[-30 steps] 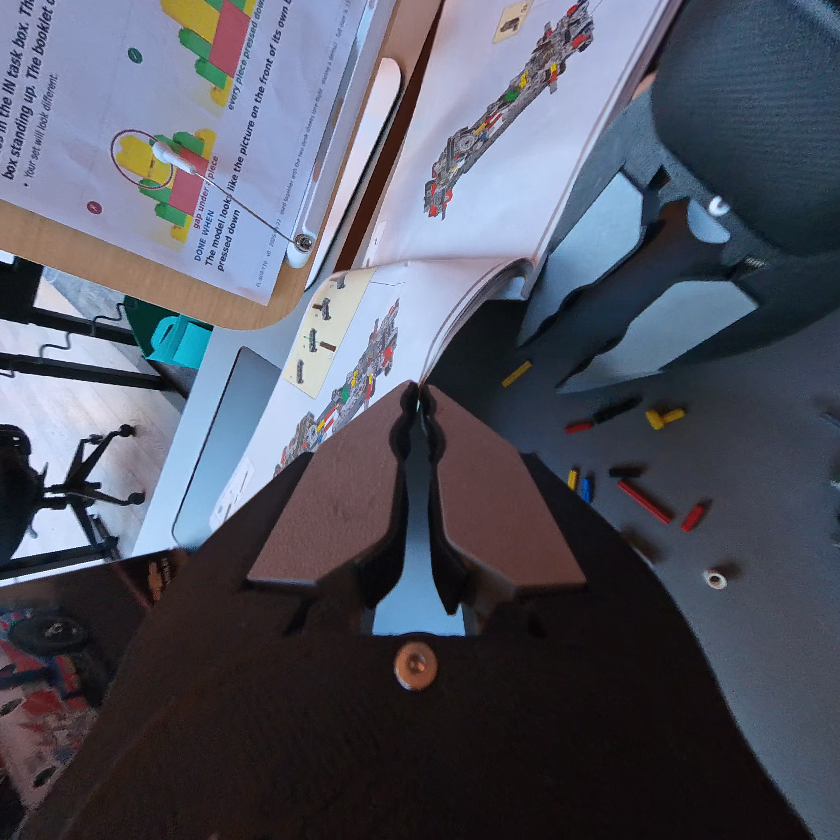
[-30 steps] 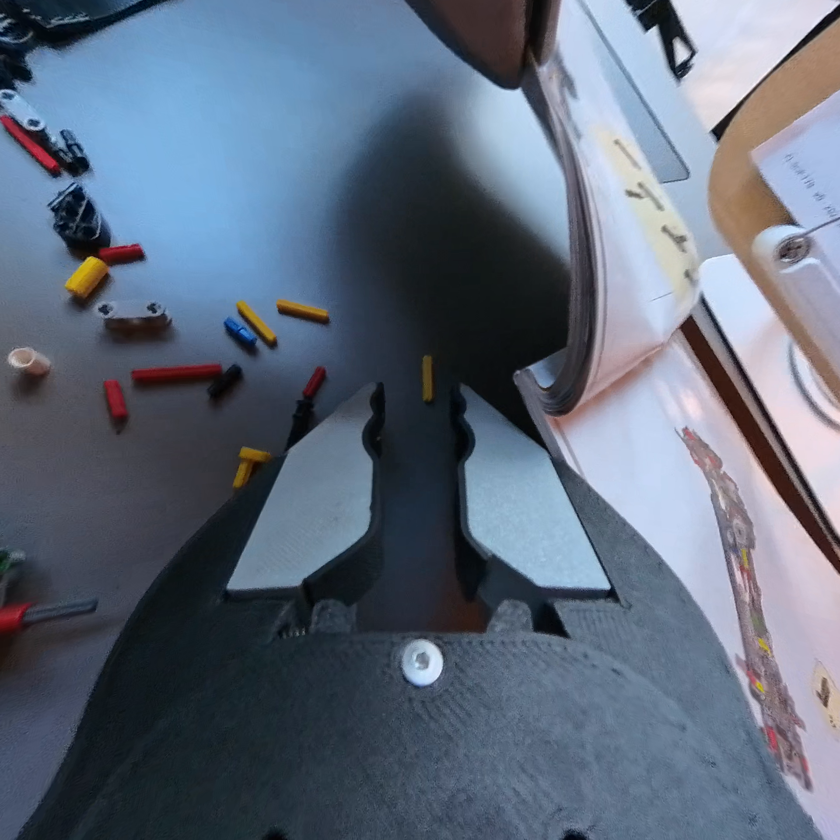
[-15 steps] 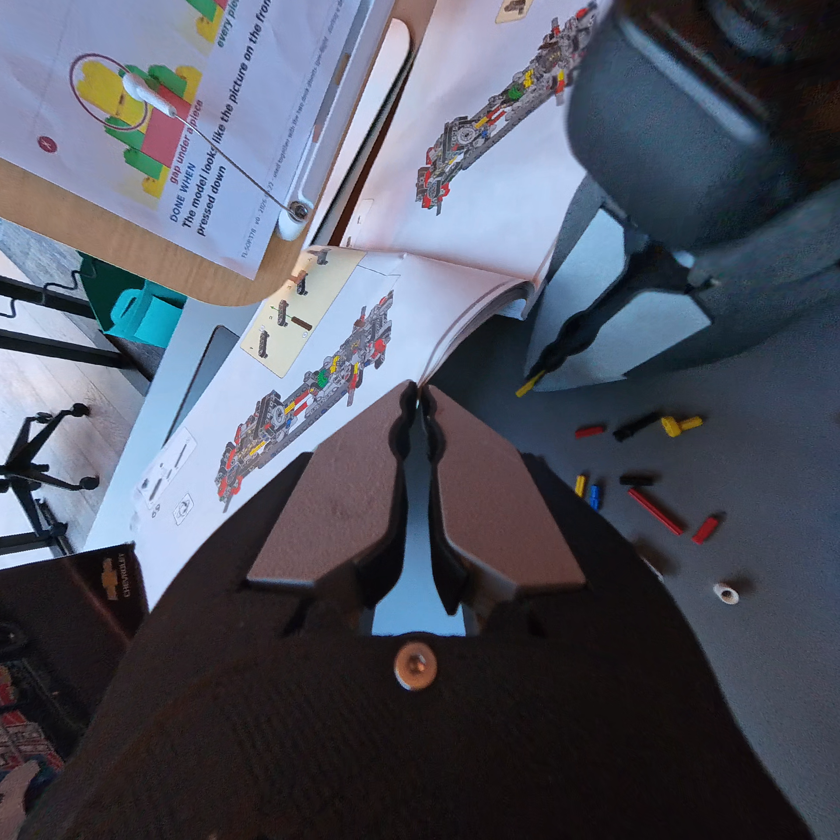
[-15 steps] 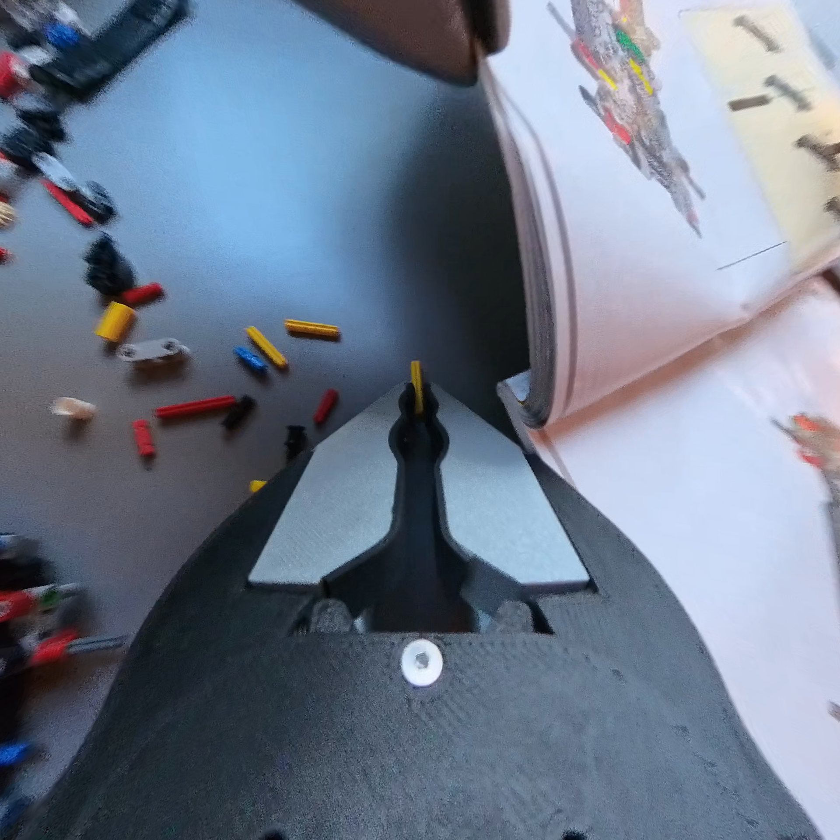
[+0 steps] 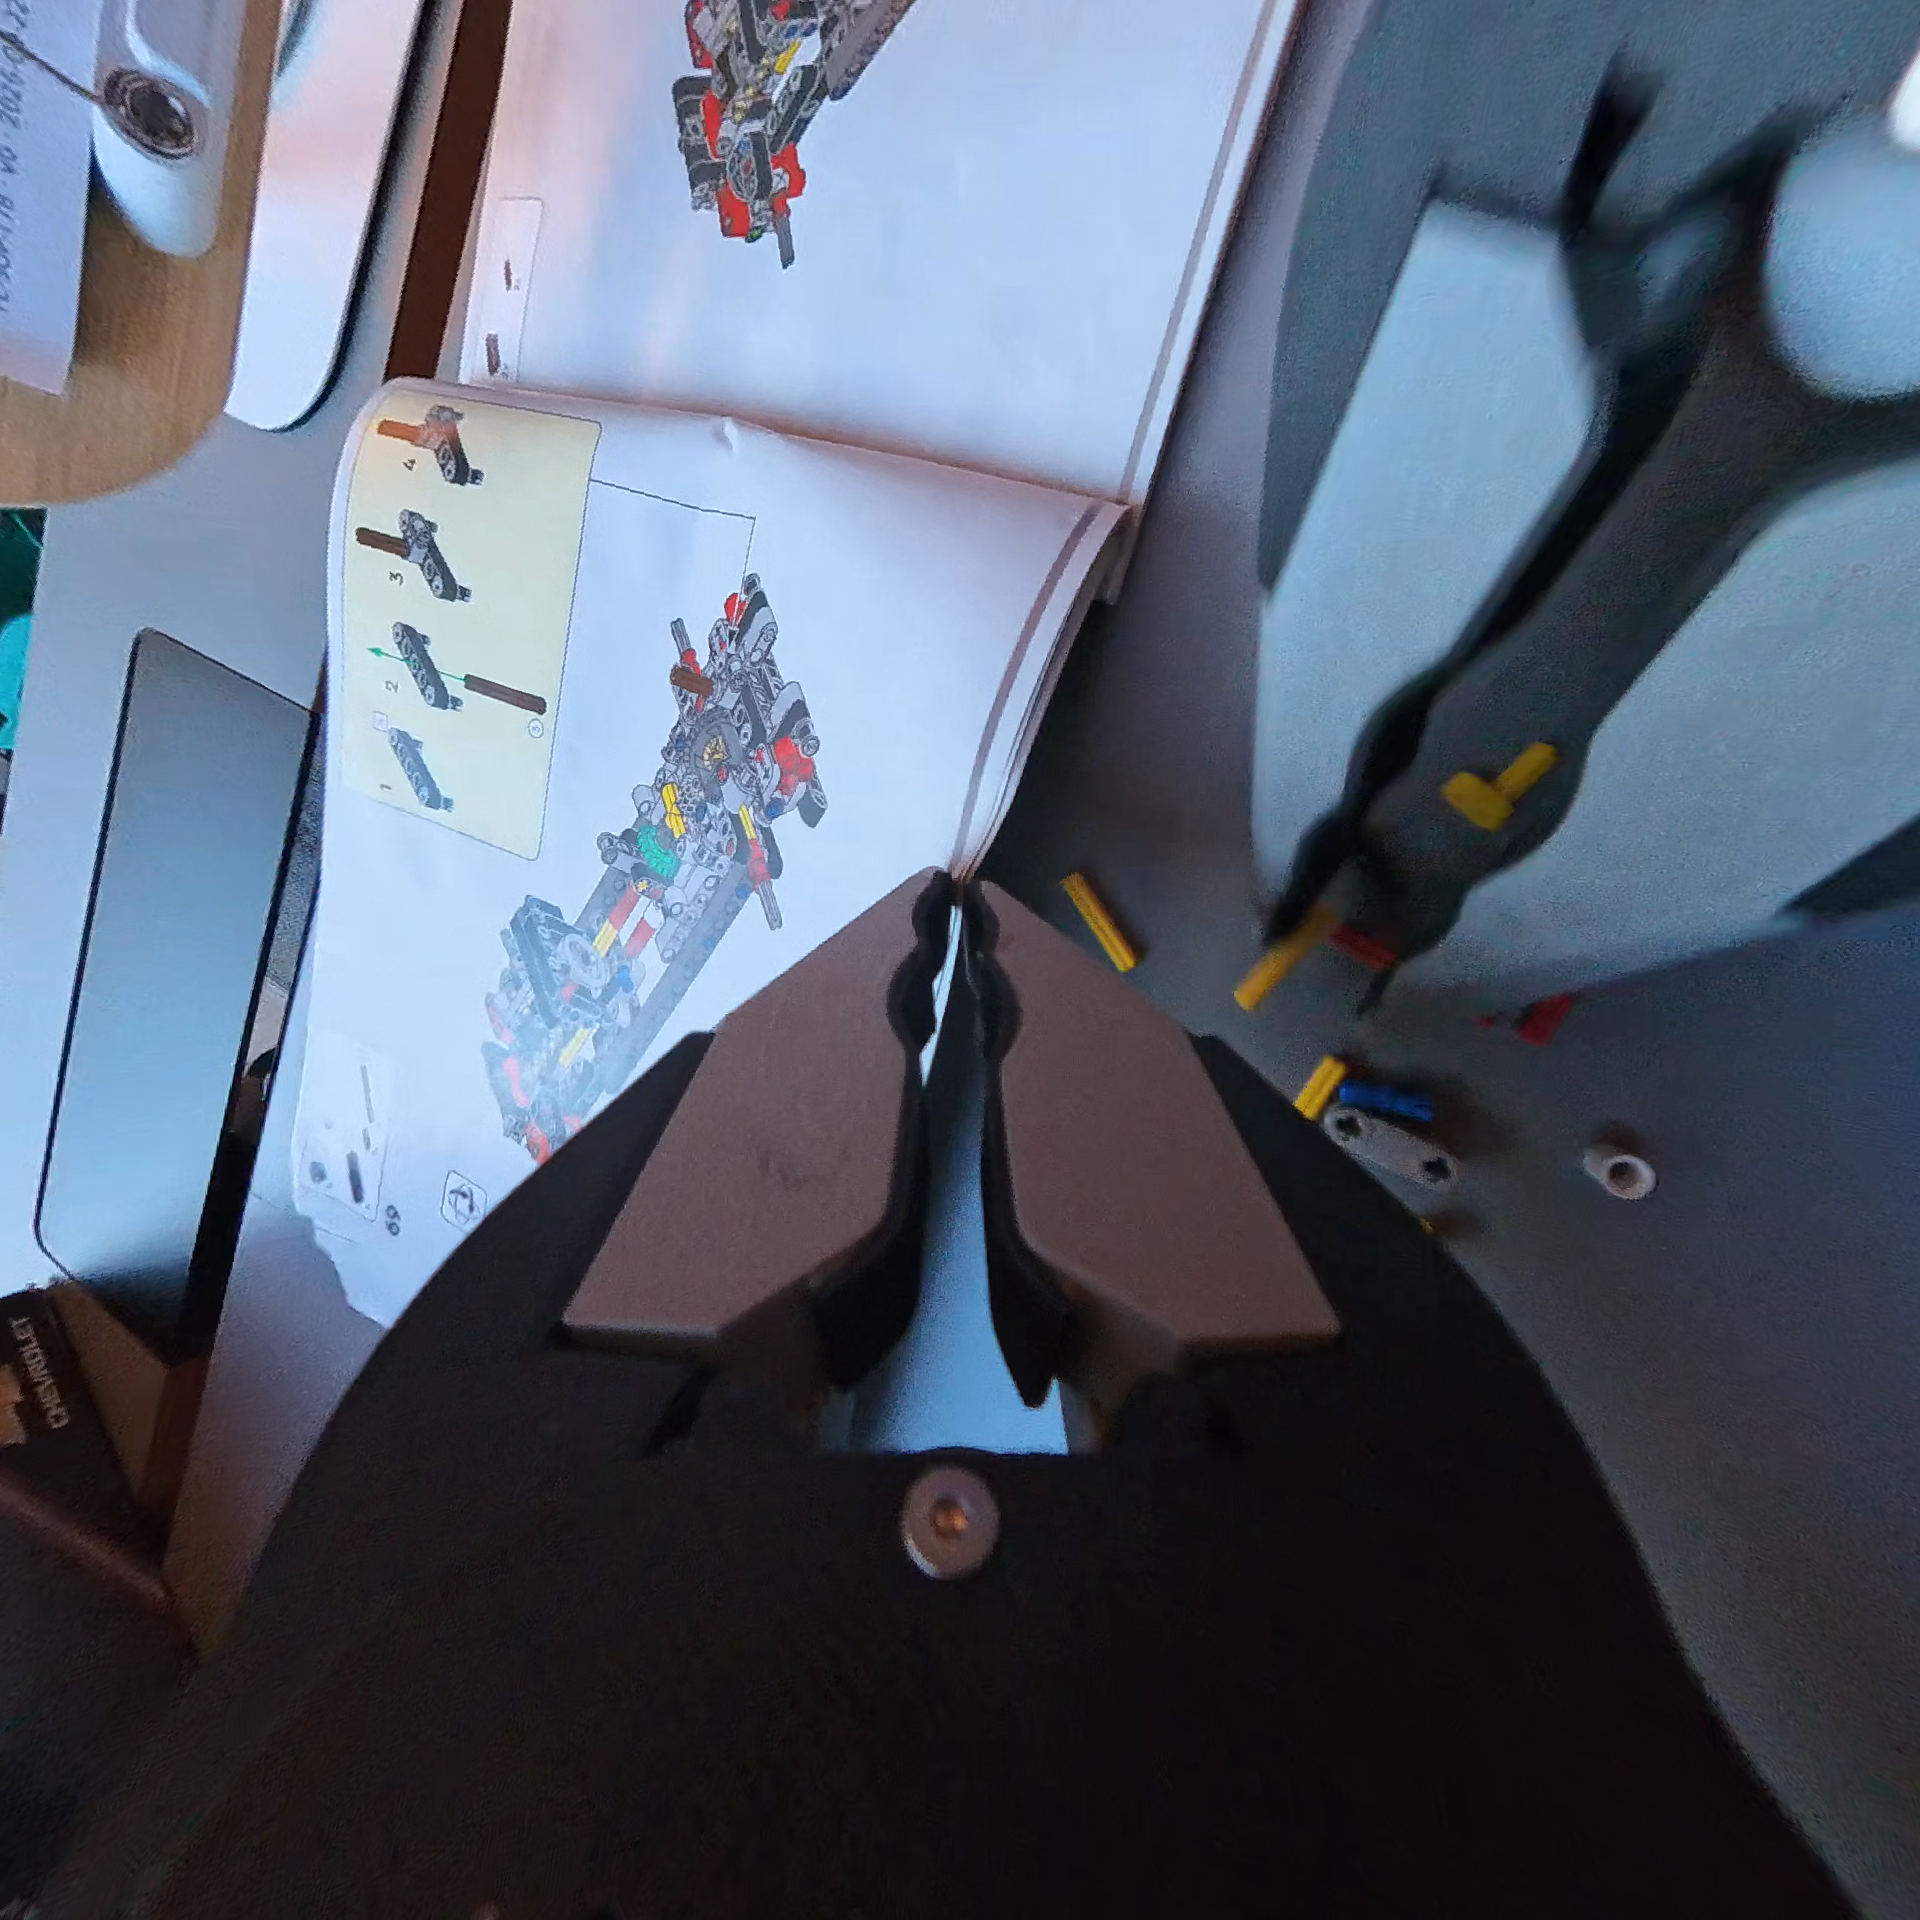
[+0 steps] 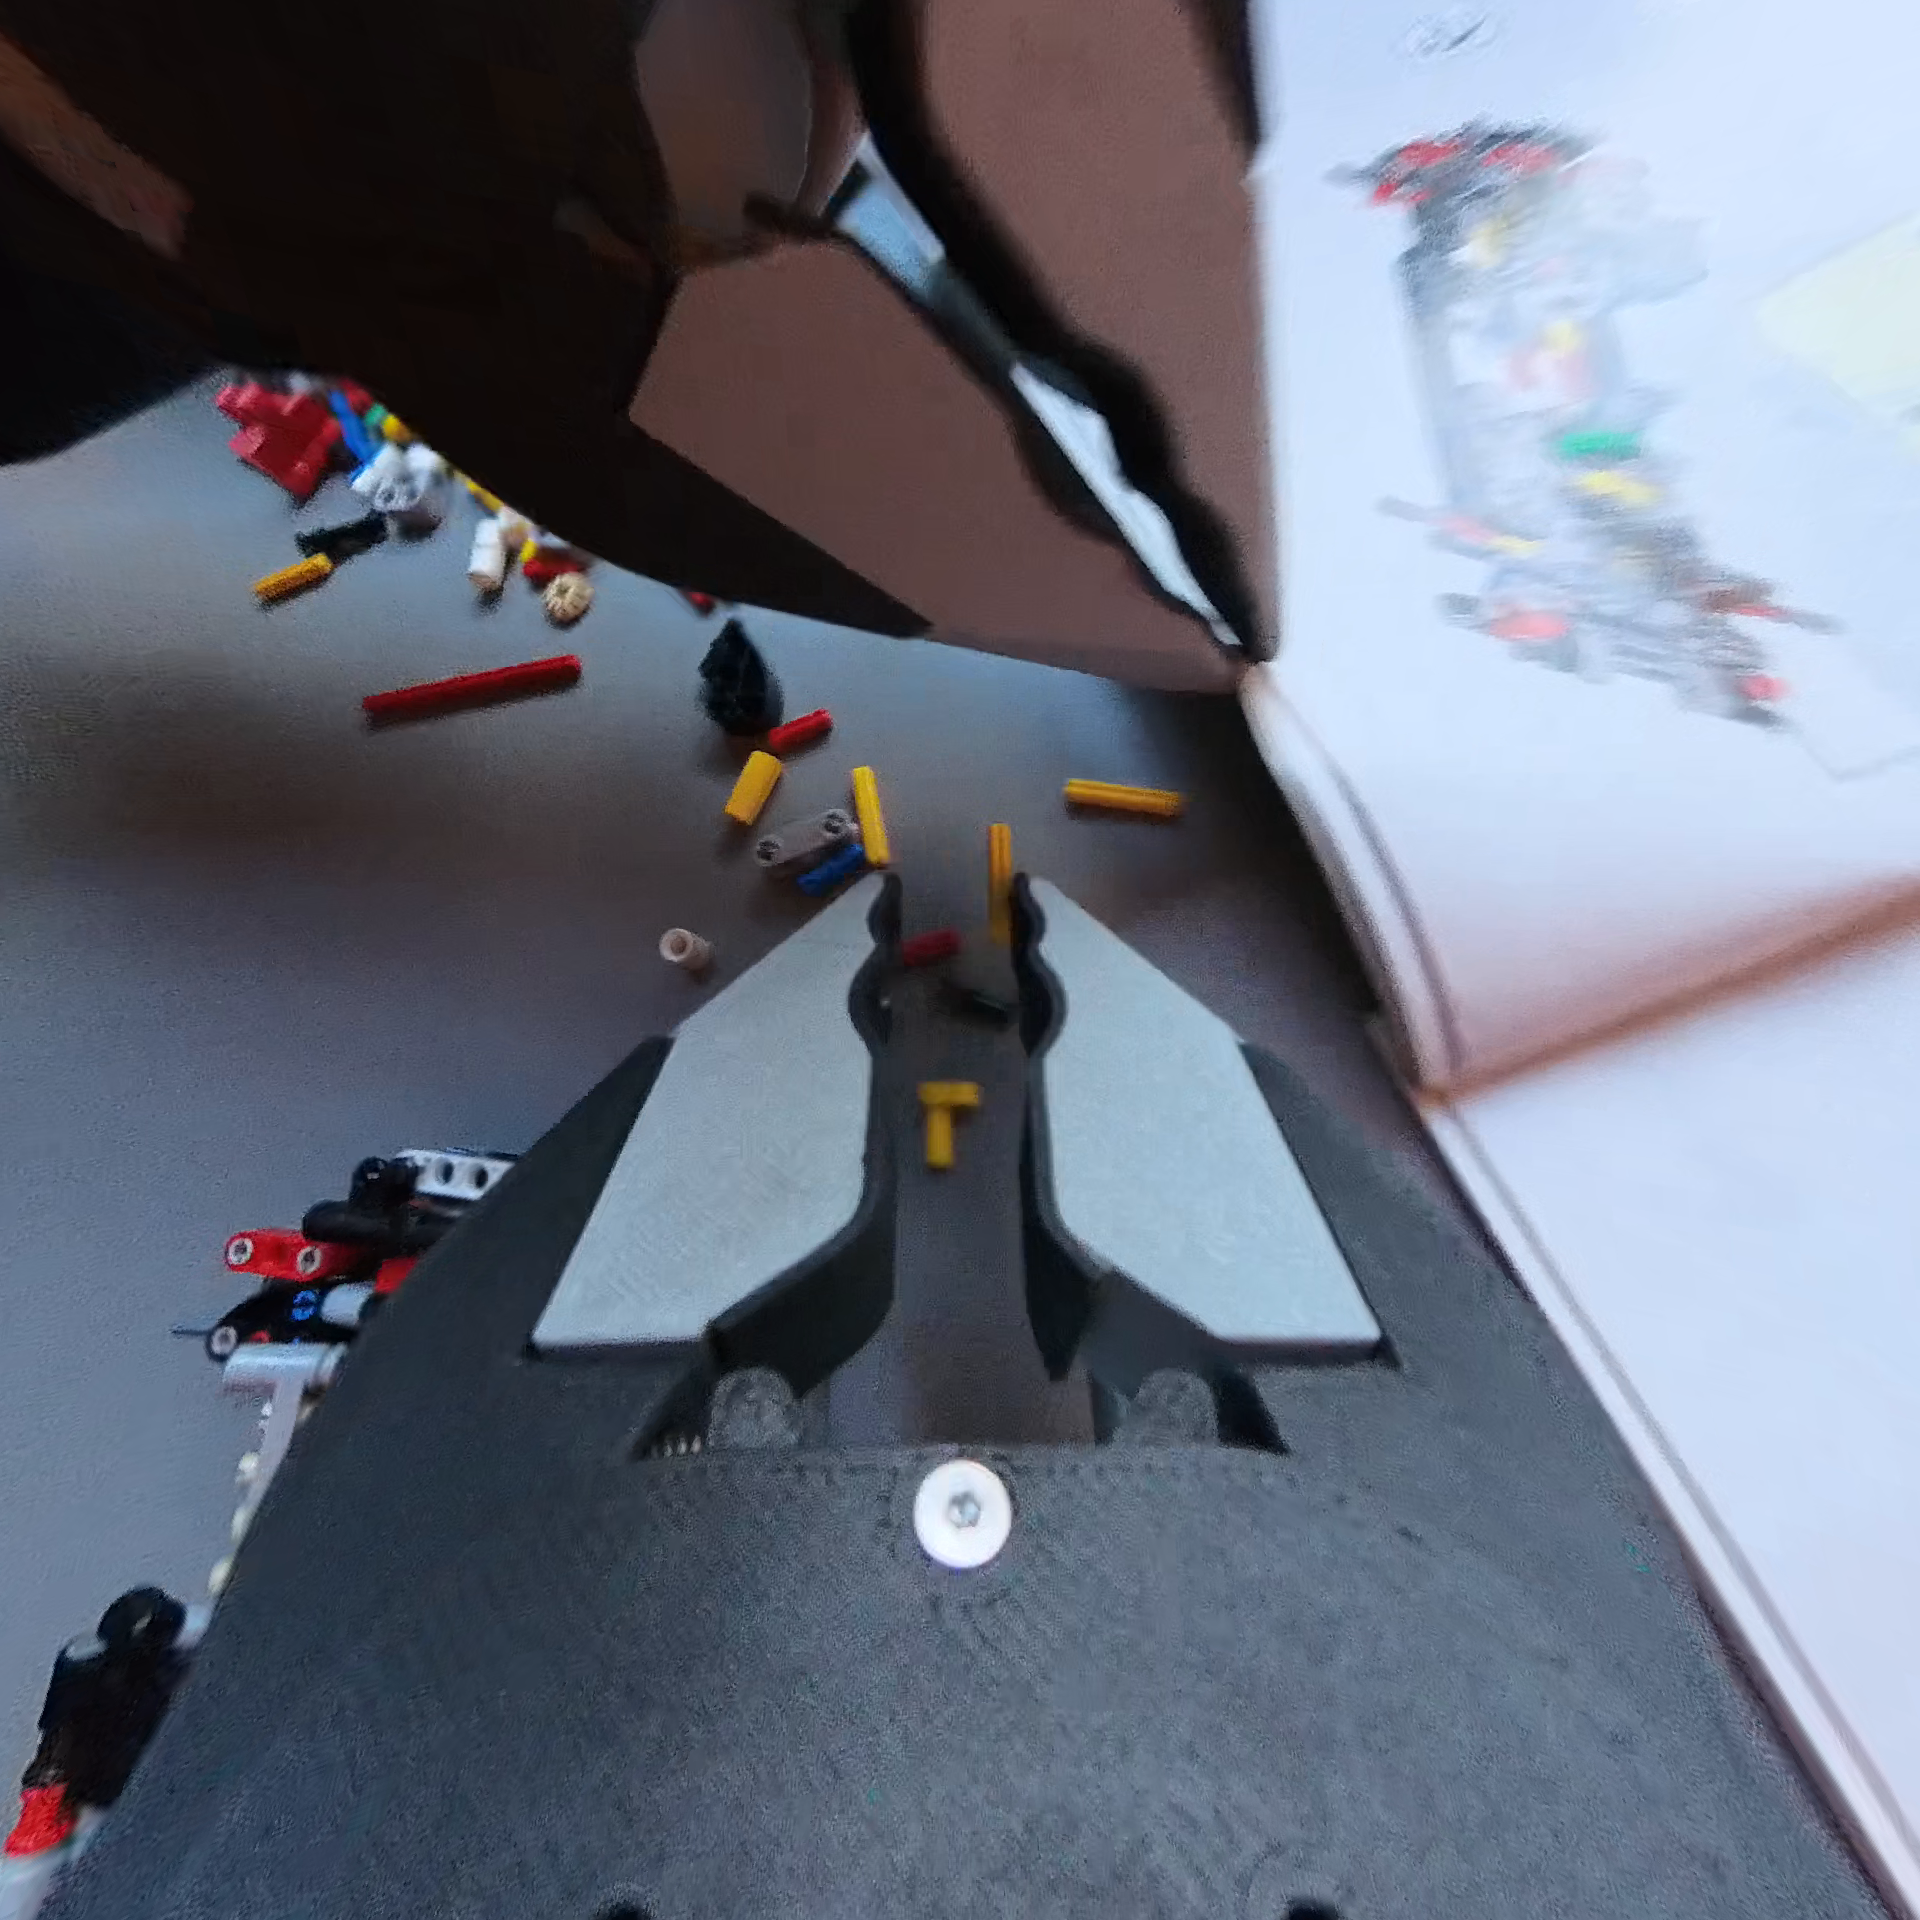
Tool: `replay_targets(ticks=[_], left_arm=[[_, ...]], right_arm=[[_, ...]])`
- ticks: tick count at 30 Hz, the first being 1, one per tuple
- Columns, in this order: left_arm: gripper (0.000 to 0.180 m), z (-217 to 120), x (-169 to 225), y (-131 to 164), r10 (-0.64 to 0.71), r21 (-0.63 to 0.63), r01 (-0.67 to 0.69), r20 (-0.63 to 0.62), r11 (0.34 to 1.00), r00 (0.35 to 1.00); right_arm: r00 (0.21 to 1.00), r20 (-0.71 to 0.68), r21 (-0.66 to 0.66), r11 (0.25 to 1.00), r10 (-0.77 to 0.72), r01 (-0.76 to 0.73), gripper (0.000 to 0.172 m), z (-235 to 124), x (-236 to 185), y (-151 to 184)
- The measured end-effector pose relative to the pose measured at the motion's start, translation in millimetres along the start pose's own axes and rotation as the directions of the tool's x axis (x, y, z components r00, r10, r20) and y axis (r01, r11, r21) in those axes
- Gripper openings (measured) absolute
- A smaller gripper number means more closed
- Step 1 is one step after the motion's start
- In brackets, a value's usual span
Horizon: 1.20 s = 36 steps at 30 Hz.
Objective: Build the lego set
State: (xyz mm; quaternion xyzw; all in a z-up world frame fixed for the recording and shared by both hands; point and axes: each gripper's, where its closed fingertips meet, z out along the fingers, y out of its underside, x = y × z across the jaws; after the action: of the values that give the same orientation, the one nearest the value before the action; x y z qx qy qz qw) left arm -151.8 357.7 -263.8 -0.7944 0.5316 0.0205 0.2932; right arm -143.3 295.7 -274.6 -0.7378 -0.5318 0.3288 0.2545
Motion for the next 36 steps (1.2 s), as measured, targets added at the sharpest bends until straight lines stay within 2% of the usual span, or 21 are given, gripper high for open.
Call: replay_targets(ticks=[4, 8, 11, 14, 17, 19, 21, 23, 24, 26, 29, 32, 34, 36], left_arm=[[0.0, -3.0, -6.3, -2.0, -0.053, 0.052, 0.053, -0.011, 0.997, 0.999], [0.0, -6.9, -13.6, -3.8, -0.075, 0.066, 0.076, -0.019, 0.995, 0.997], [0.0, -7.4, -15.4, -4.2, -0.081, 0.068, 0.083, -0.022, 0.994, 0.996], [0.0, -7.8, -15.6, -2.4, -0.101, 0.073, 0.103, -0.033, 0.992, 0.994], [0.0, -7.9, -16.1, -1.4, -0.123, 0.08, 0.127, -0.055, 0.989, 0.991], [0.0, -8.2, -16.3, -1.7, -0.131, 0.083, 0.136, -0.066, 0.987, 0.989], [0.0, -9.0, -17.1, -2.1, -0.131, 0.085, 0.137, -0.064, 0.987, 0.989], [0.0, -9.5, -17.7, -2.1, -0.13, 0.086, 0.135, -0.059, 0.987, 0.99], [0.0, -9.1, -17.3, -1.4, -0.13, 0.085, 0.135, -0.06, 0.987, 0.99], [0.001, -6.6, -15.0, 2.1, -0.127, 0.08, 0.132, -0.066, 0.988, 0.99], [0.001, 1.9, -8.2, 11.5, -0.122, 0.049, 0.126, -0.076, 0.991, 0.99], [0.004, 6.9, -0.5, 19.1, -0.154, 0.019, 0.156, -0.077, 0.988, 0.985], [0.029, 0.5, 1.9, 21.6, -0.208, 0.011, 0.21, -0.095, 0.978, 0.973], [0.039, -18.7, 9.7, 20.0, -0.271, 0.033, 0.278, -0.146, 0.96, 0.952]], right_arm=[[0.993, -0.113, 0.059, 0.998, 0.037, -0.03, 0.027, -33.9, 25.6, 9.1], [0.996, -0.07, 0.0, 0.999, 0.05, -0.05, 0.018, -22.3, 15.4, 32.5], [0.999, 0.039, -0.012, 1.0, 0.007, -0.006, 0.015, -7.7, -12.6, 27.2], [0.996, 0.066, -0.011, 0.998, -0.063, 0.064, 0.023, -3.4, -20.3, 15.0], [0.991, 0.025, 0.024, 0.992, -0.128, 0.127, 0.027, -5.5, -5.0, -10.6], [0.985, -0.041, 0.001, 0.986, -0.167, 0.167, 0.035, -0.7, 17.8, -20.8], [0.981, -0.056, -0.055, 0.982, -0.185, 0.182, 0.036, 10.0, 31.3, -17.7], [0.988, -0.003, -0.069, 0.986, -0.154, 0.153, 0.034, 21.5, 26.2, -11.0], [0.99, 0.054, -0.049, 0.99, -0.129, 0.131, 0.023, 23.0, 15.2, -10.2], [0.989, 0.121, -0.049, 0.994, -0.086, 0.093, 0.027, 20.7, -1.0, -6.2], [0.987, 0.066, -0.021, 0.989, -0.147, 0.149, 0.032, -7.2, -3.0, -3.3], [0.987, -0.041, 0.033, 0.987, -0.154, 0.155, 0.037, -63.7, 8.6, 9.2], [0.995, -0.014, 0.067, 0.992, -0.103, 0.103, 0.041, -102.3, 0.3, 30.8], [0.997, 0.047, 0.068, 0.996, -0.068, 0.065, 0.046, -135.7, -19.8, 61.7]])
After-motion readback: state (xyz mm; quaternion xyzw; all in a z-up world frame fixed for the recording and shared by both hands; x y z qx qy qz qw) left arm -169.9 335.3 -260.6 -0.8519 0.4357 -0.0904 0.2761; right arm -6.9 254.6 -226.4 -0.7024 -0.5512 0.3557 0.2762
